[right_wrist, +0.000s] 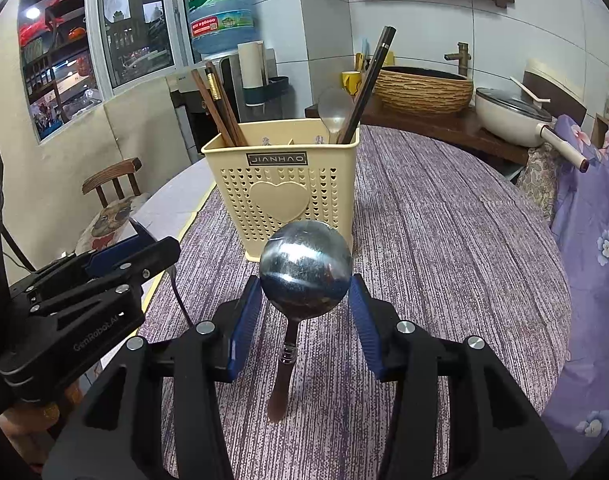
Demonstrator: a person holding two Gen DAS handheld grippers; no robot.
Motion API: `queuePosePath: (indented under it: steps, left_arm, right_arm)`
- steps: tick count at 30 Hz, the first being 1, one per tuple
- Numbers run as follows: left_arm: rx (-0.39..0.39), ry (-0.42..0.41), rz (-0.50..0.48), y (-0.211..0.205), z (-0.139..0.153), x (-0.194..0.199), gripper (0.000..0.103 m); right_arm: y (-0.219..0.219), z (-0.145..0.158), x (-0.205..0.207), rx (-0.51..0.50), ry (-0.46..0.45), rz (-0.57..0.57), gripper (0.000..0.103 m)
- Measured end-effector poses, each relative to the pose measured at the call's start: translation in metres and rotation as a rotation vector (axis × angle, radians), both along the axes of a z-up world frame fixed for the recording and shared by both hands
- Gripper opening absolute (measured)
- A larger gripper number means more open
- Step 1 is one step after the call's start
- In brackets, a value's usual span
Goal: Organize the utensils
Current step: 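Lift both spoons and carry them over the cream holder with both tools, then lower both spoons into the holder and open both tools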
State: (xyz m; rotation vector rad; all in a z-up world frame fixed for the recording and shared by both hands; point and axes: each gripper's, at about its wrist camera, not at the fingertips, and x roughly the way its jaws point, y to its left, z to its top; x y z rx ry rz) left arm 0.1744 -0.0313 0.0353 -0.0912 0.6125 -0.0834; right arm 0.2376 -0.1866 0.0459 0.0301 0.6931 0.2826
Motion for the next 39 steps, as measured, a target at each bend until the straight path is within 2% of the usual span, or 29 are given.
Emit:
queuePosePath:
  steps: [13, 27, 33, 39]
  left_arm:
    - [0.003, -0.020, -0.007, 0.001, 0.008, -0.003, 0.038]
    - [-0.015, -0.033, -0.029, 0.003, 0.024, 0.005, 0.038]
    - [-0.054, -0.067, -0.049, 0.007, 0.055, 0.016, 0.038]
    - [-0.087, -0.183, -0.028, 0.012, 0.118, 0.033, 0.038]
  right_arm:
    - [0.000, 0.003, -0.007, 0.013, -0.016, 0.006, 0.046]
    - [0.001, 0.021, -0.004, 0.033, -0.049, 0.020, 0.045]
    - [-0.001, 0.050, 0.001, 0.049, -0.093, 0.040, 0.045]
    - [-0.002, 0.113, 0.015, 0.054, -0.216, 0.037, 0.045]
